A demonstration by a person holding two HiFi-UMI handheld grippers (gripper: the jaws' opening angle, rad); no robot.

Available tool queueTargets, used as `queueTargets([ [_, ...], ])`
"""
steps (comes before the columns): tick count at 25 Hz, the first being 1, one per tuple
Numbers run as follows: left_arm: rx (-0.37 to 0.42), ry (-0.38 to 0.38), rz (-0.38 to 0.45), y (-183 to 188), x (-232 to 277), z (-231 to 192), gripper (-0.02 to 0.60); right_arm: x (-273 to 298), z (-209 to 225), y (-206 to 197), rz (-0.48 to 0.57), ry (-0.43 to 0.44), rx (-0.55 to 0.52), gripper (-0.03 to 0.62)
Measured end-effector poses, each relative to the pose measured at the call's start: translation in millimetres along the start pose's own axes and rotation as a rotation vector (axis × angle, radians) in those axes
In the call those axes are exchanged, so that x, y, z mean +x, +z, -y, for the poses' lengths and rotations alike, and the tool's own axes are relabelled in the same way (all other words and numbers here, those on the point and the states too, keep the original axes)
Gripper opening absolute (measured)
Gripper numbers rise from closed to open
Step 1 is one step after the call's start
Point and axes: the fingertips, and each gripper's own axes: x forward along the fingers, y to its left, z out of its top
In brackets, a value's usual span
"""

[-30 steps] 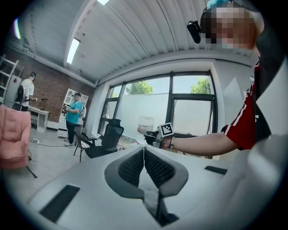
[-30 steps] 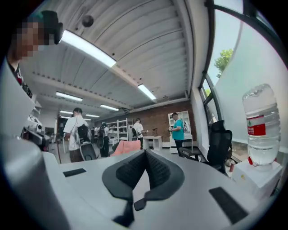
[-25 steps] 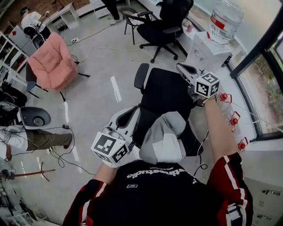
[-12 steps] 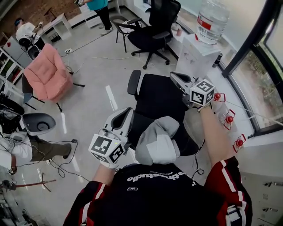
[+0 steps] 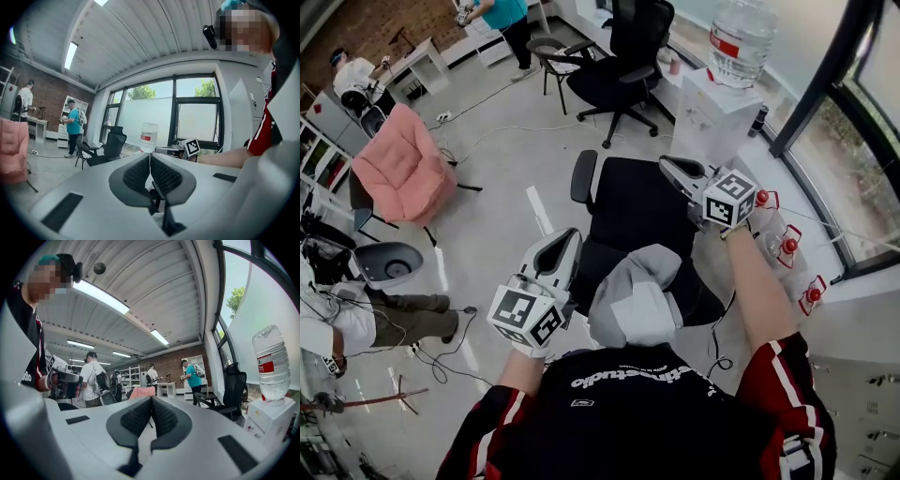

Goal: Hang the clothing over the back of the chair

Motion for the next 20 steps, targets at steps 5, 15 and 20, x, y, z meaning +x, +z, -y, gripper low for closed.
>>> queueTargets([
  [5,0.006,-0.017,-0.004,-0.5,-6.9,-5.1,0.025,1.1,-10.1,0.3,0.003,-0.018,-0.002,0.015],
  [15,0.012,-0.068,0.013,11.6,-14.9,-15.5,0.025,2.1,-29.9,10.4,0.005,-0.07,-0.009,0.051],
  [20,0.02,-0.098,0.029,16.9,-14.1,-15.2,0.025,-4.9,-46.0,12.8,0.009,-0.088,-0.015,0.064],
])
